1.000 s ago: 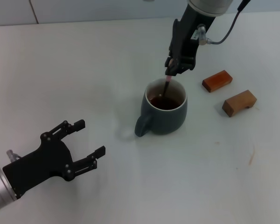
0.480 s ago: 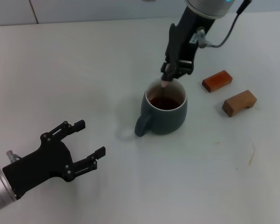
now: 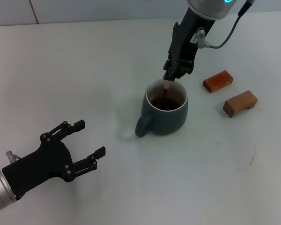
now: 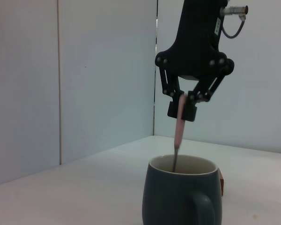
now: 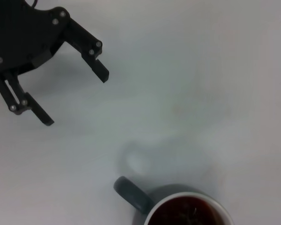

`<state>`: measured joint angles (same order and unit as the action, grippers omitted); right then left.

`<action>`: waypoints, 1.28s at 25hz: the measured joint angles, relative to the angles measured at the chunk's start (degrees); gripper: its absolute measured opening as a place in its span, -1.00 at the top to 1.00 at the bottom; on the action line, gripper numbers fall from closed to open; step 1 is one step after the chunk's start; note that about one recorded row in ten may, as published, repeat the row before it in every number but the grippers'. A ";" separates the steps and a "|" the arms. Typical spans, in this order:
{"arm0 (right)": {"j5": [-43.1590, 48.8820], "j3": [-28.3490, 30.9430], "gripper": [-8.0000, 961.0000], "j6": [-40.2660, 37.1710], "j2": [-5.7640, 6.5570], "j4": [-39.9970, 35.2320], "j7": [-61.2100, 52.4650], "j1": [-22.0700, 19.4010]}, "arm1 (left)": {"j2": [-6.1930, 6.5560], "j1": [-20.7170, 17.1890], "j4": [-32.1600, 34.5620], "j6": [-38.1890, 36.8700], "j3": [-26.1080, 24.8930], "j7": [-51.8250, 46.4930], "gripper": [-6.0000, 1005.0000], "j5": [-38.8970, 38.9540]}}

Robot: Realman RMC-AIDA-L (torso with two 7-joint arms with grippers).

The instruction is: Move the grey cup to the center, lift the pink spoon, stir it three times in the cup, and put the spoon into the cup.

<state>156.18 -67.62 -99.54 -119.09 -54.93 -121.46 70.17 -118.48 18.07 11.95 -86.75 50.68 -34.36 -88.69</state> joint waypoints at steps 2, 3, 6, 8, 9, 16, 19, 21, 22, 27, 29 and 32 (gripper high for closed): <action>0.00 -0.74 0.67 0.08 0.00 -0.03 -0.29 -0.49 | 0.00 0.00 0.05 0.00 0.00 -0.06 -0.68 0.01; 0.00 -1.32 0.64 0.21 -0.03 -0.12 -0.52 -0.82 | 0.00 0.00 0.07 0.00 0.00 -0.06 -0.68 0.01; -0.63 -2.55 0.52 0.52 -0.19 -2.19 -1.00 -2.25 | 0.00 0.04 0.08 0.00 0.01 -0.07 -0.68 0.01; -1.14 -2.55 0.37 0.55 -0.22 -3.24 -1.00 -2.80 | 0.00 0.13 0.04 0.06 0.02 -0.06 -0.68 0.01; -2.26 -2.55 0.30 0.58 -0.24 -4.99 -1.00 -3.76 | 0.00 0.14 0.04 0.10 0.04 -0.02 -0.68 0.01; -19.77 -0.30 -0.07 4.73 0.16 -26.18 2.10 -19.21 | 0.00 0.09 0.06 0.18 0.04 0.09 -0.68 0.01; -32.38 1.31 -0.06 8.29 0.07 -32.42 8.14 -29.19 | 0.01 0.04 0.21 0.09 0.02 0.09 -0.68 0.01; -43.30 2.07 -0.06 10.80 0.01 -33.30 15.73 -36.66 | 0.01 0.03 0.24 0.05 0.03 0.09 -0.68 0.01; -49.03 2.29 -0.06 11.80 -0.03 -32.56 20.41 -40.59 | 0.01 0.03 0.27 0.06 0.02 0.10 -0.68 0.01; -77.14 2.90 -0.06 12.70 -0.04 -18.89 44.70 -55.14 | 0.00 0.07 0.22 0.03 0.03 0.33 -0.68 0.01; -84.49 3.37 -0.06 11.21 0.05 -11.15 52.71 -57.65 | 0.00 0.01 0.15 0.03 0.04 0.38 -0.68 0.00; -87.82 6.61 -0.06 7.83 0.36 1.18 59.17 -57.71 | 0.00 -0.04 0.04 0.18 0.05 0.40 -0.68 -0.13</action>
<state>68.36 -61.01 -91.71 -118.73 -53.75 -62.28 12.47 -118.47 18.04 11.99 -86.57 50.73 -33.95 -88.82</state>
